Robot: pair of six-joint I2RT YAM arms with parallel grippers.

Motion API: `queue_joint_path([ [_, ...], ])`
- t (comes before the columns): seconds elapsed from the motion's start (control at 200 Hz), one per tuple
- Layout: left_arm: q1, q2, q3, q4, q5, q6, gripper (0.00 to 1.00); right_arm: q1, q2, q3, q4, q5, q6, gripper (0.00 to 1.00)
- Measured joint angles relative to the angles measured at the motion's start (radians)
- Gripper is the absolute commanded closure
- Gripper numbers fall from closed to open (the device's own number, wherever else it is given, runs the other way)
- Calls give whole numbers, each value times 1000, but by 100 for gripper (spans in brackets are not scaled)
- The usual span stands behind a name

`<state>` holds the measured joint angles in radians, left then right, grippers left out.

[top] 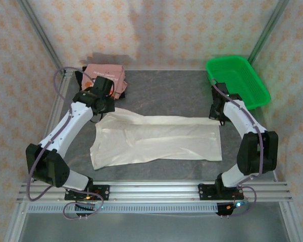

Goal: Fold and stack the t-shirts

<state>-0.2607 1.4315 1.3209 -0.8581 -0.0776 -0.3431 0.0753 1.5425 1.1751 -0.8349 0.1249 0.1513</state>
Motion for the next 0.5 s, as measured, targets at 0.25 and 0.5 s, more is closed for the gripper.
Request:
queue_joint_path([
  [0.25,0,-101,-112,3,23,-75,100,0,-37,-71,-3,-2,30,100],
  [0.5,2,-209,-225,0,42,-146,100,0,-71,-116,-6,-7,63,100],
])
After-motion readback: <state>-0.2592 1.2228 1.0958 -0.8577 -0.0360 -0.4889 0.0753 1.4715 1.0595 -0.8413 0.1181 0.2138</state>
